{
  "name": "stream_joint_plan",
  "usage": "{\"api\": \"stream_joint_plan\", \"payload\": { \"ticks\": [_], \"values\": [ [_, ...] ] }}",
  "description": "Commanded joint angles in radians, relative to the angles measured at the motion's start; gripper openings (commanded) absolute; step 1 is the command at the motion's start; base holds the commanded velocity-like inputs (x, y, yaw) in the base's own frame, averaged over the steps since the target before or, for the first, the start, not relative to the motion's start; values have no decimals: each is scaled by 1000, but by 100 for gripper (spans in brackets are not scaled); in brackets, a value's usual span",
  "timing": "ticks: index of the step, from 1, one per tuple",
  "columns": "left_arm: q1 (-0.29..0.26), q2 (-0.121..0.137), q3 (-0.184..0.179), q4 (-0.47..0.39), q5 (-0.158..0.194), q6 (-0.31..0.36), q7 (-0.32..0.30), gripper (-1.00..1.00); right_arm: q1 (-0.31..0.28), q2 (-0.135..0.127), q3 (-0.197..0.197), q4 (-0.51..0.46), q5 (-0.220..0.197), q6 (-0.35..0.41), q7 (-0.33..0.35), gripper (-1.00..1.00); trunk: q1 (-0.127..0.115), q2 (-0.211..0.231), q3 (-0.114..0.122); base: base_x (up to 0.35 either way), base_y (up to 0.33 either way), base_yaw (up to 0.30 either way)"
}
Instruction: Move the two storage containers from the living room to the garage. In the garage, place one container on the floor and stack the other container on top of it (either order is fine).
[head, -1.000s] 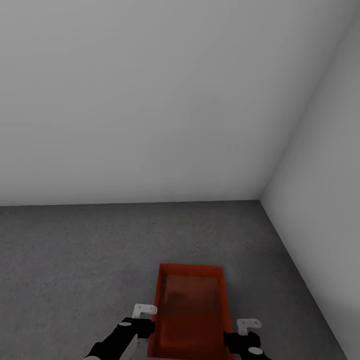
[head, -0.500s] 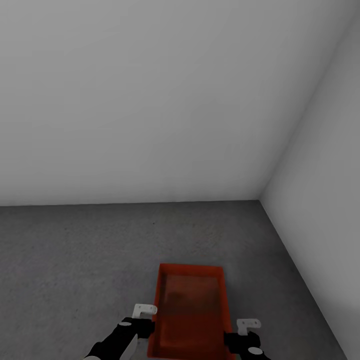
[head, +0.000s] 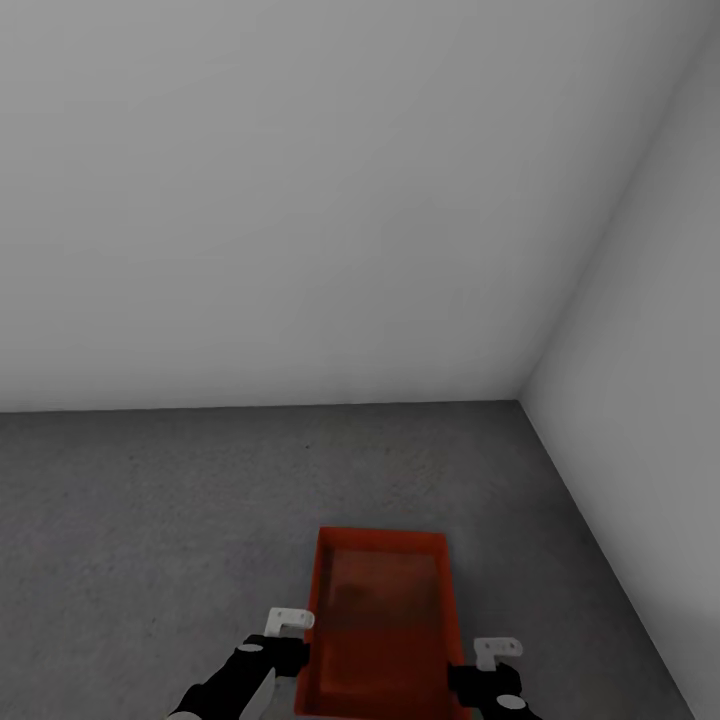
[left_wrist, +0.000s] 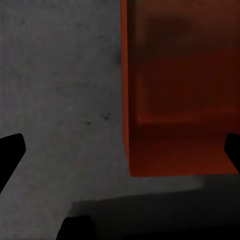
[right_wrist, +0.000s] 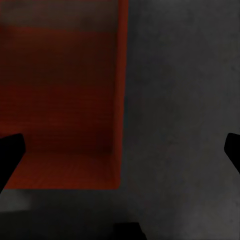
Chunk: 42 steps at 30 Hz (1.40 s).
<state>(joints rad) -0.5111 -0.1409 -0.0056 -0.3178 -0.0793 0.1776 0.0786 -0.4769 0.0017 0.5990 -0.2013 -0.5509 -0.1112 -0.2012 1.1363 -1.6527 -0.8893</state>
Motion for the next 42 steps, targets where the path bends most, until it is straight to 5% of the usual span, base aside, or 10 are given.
{"api": "stream_joint_plan", "payload": {
  "ticks": [1, 29, 42],
  "values": [
    [0, 0, -1, -2, -8, 6, 3, 100, -1, 0, 8, 0, -10, -4, -4, 100, 0, 0, -1, 0, 0, 0],
    [0, 0, -1, -1, -8, 8, 3, 100, -1, 0, 8, 0, -10, -4, -4, 100, 0, 0, -1, 0, 0, 0],
    [0, 0, -2, -1, -8, 10, 3, 100, -1, 0, 8, 0, -10, -5, -4, 100, -50, 91, 40, 0, 0, 0]
  ]
}}
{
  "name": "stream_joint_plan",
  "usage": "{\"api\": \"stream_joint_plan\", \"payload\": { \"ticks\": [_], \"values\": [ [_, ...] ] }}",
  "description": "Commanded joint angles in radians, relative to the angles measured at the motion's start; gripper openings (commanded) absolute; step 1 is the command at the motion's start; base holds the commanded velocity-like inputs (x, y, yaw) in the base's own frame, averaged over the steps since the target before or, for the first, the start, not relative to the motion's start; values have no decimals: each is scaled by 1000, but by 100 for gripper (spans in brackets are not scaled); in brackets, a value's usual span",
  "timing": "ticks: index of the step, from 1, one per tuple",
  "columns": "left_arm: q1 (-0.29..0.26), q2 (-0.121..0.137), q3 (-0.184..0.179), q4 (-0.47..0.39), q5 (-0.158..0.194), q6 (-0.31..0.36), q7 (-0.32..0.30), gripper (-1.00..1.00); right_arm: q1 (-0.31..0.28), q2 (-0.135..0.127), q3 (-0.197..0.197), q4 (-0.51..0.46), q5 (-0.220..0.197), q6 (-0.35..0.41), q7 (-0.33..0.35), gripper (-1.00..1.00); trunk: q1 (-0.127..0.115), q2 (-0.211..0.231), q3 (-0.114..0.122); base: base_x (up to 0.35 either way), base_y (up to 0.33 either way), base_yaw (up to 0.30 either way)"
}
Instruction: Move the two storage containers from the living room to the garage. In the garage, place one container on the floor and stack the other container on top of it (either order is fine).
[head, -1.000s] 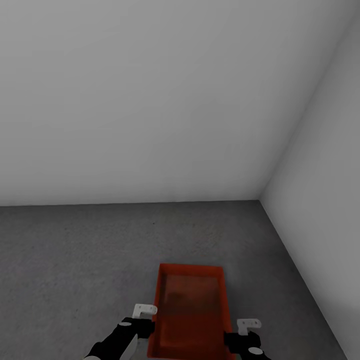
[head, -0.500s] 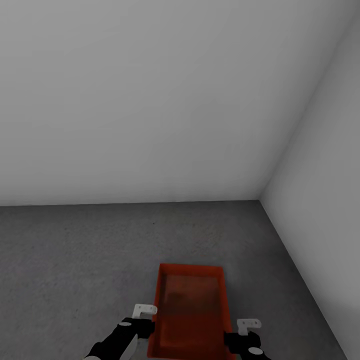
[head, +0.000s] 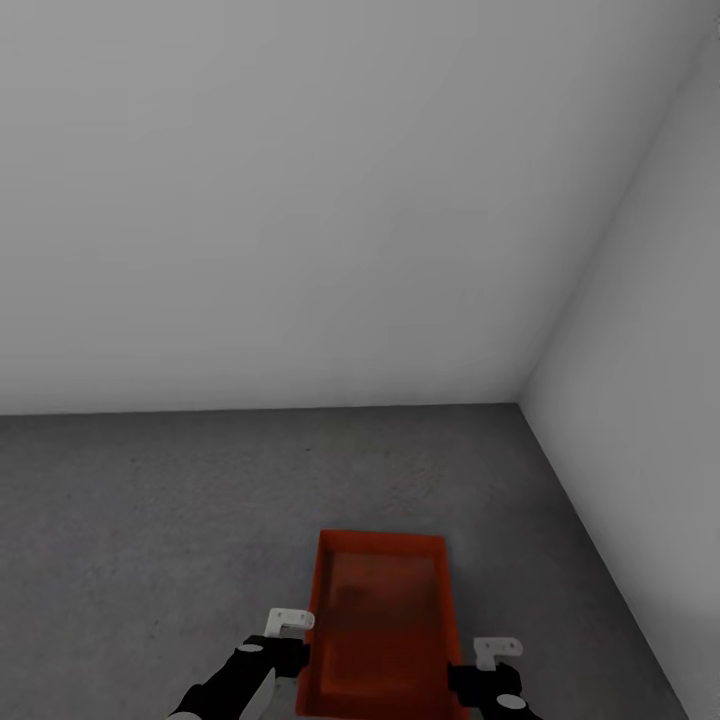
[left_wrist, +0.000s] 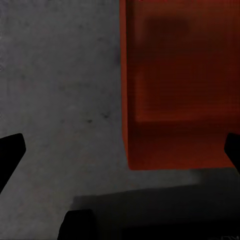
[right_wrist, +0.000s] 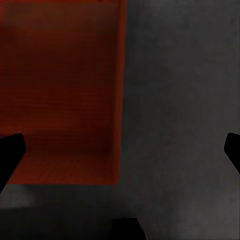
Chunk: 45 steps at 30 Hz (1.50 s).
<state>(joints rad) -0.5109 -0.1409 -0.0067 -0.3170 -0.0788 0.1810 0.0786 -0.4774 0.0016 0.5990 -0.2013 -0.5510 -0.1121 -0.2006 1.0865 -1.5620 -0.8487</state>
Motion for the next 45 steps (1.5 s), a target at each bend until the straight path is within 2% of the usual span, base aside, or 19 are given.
{"api": "stream_joint_plan", "payload": {
  "ticks": [1, 9, 37, 45],
  "values": [
    [0, 0, -1, -2, -8, 6, 3, 100, 0, 0, 8, 0, -10, -5, -4, 100, -4, 7, 3, 0, 0, 0],
    [0, 0, 0, -2, -8, 6, 3, 100, -1, 3, 8, 0, -9, -7, -6, 100, -35, 63, 34, 0, 0, 0],
    [0, 0, 0, -2, -9, 6, 3, 100, 0, 3, 8, 0, -9, -8, -6, 100, -142, 259, 165, 0, 0, 0],
    [0, 0, 1, -3, -9, 4, 3, 100, 0, 3, 8, 0, -9, -8, -6, 100, -142, 259, 177, 0, 0, 0]
  ]
}}
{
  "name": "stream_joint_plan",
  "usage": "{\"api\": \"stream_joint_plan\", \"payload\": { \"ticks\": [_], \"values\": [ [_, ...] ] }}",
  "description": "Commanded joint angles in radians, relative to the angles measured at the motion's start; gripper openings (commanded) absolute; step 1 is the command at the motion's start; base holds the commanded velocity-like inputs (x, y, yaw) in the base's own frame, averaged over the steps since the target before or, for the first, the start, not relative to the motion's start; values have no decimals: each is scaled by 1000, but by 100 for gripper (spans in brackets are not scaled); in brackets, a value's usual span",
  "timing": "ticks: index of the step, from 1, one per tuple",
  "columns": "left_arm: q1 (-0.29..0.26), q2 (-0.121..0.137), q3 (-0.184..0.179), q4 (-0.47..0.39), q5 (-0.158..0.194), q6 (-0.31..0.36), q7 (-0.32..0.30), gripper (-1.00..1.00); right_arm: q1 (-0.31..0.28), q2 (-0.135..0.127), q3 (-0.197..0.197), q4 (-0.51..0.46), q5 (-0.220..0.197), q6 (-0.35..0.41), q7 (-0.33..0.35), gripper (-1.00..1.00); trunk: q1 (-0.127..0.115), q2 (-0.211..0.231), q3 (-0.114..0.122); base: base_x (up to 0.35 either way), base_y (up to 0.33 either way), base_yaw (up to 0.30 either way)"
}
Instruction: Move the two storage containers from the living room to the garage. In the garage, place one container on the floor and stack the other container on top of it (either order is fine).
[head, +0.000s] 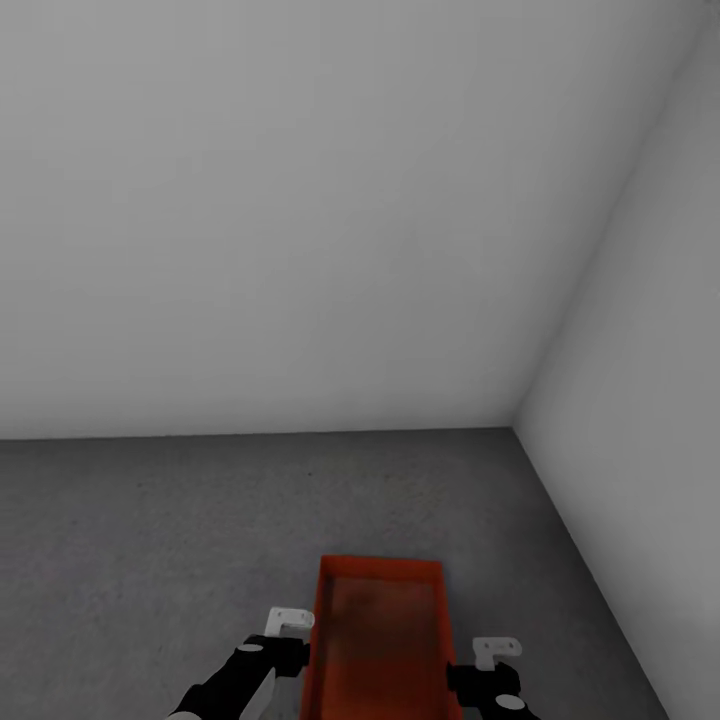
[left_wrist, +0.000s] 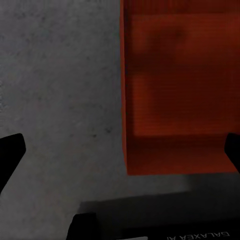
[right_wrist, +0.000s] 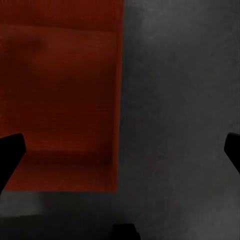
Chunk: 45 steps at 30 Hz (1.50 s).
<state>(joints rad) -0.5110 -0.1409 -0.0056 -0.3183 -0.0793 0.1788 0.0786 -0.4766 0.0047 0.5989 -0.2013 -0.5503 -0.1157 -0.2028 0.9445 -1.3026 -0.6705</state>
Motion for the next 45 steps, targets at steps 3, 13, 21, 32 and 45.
{"api": "stream_joint_plan", "payload": {
  "ticks": [3, 13, 21, 32, 45],
  "values": [
    [0, 0, -1, -2, -8, 6, 4, 100, -1, 0, 9, 0, -10, -4, -4, 100, 0, 0, 4, 0, 0, 0],
    [0, 0, -2, -2, -8, 4, 10, 100, -1, 1, 9, 0, -10, -4, -4, 100, 0, 0, 20, 0, 0, 0],
    [0, 1, -2, -2, -8, 2, 9, 100, -2, 0, 9, 0, -10, -4, -4, 100, 0, 0, 32, 0, 0, 0],
    [0, 1, -1, -2, -8, 4, 10, 100, -1, 0, 9, 0, -10, -4, -4, 100, 0, 0, 49, -156, 0, 0],
    [0, 1, -1, -2, -8, 2, 5, 100, -1, 0, 9, 0, -10, -4, -4, 100, 0, 0, 70, -340, 0, 0]
  ]
}}
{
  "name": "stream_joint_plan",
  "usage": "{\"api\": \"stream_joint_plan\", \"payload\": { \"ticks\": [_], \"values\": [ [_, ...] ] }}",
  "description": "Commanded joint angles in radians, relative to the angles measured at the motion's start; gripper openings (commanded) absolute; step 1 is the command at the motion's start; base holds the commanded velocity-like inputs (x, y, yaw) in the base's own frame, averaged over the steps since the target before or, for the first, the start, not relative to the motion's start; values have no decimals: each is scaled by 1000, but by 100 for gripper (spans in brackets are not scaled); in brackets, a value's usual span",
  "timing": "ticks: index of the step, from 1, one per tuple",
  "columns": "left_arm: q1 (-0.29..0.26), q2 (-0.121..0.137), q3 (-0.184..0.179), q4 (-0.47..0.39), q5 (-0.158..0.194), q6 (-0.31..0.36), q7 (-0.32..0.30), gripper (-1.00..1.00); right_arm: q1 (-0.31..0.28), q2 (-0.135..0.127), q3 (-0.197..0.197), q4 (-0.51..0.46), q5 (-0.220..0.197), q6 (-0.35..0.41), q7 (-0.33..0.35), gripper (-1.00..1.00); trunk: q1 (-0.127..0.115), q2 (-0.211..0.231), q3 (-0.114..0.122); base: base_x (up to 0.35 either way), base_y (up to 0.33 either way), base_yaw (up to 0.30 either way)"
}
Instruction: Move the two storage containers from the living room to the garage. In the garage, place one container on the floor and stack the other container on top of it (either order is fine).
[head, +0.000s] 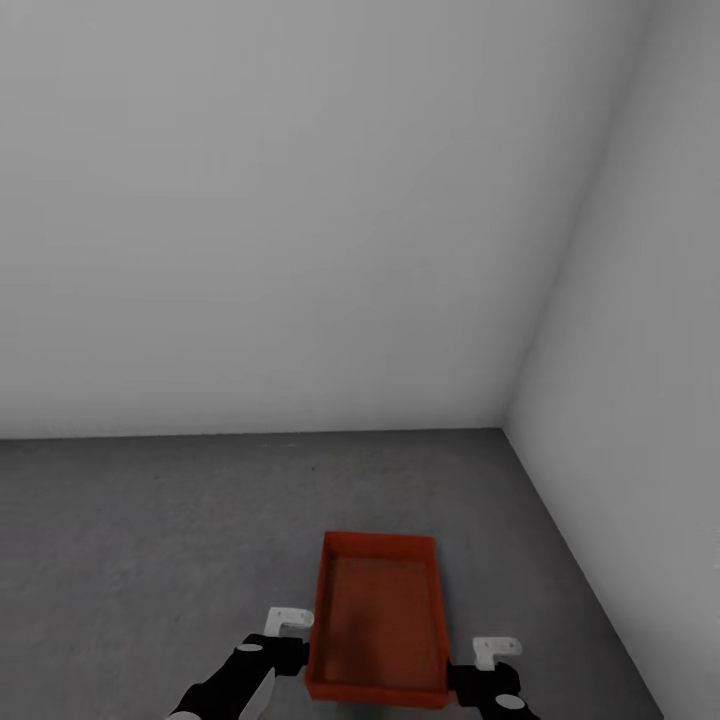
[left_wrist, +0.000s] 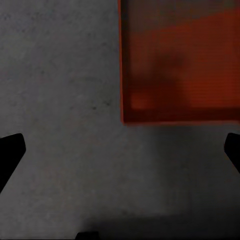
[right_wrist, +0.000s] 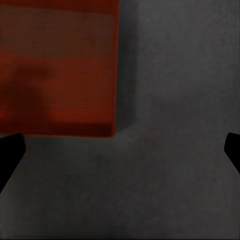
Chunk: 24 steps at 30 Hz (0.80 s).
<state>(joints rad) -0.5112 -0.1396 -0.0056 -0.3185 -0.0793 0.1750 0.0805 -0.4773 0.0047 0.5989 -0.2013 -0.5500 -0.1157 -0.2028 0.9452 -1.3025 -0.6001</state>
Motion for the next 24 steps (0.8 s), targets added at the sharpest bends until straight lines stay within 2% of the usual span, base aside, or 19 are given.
{"api": "stream_joint_plan", "payload": {
  "ticks": [1, 11, 20, 24],
  "values": [
    [0, 0, -1, -2, -8, 6, 3, 100, -1, 0, 9, 0, -10, -4, -4, 100, -1, -1, 1, -343, 0, 0],
    [0, 0, -2, -2, -8, 6, 2, 100, 0, 0, 9, 0, -10, -4, -4, 100, -1, -1, 16, -329, 0, 0],
    [0, 0, -2, -2, -8, 6, 2, 100, 0, -1, 9, 0, -10, -4, -4, 100, -1, -1, 26, -51, 0, -7],
    [0, 0, -2, -2, -8, 6, 2, 100, -1, 2, 9, 0, -10, -4, -4, 100, -1, -1, 26, -2, 0, -188]
  ]
}}
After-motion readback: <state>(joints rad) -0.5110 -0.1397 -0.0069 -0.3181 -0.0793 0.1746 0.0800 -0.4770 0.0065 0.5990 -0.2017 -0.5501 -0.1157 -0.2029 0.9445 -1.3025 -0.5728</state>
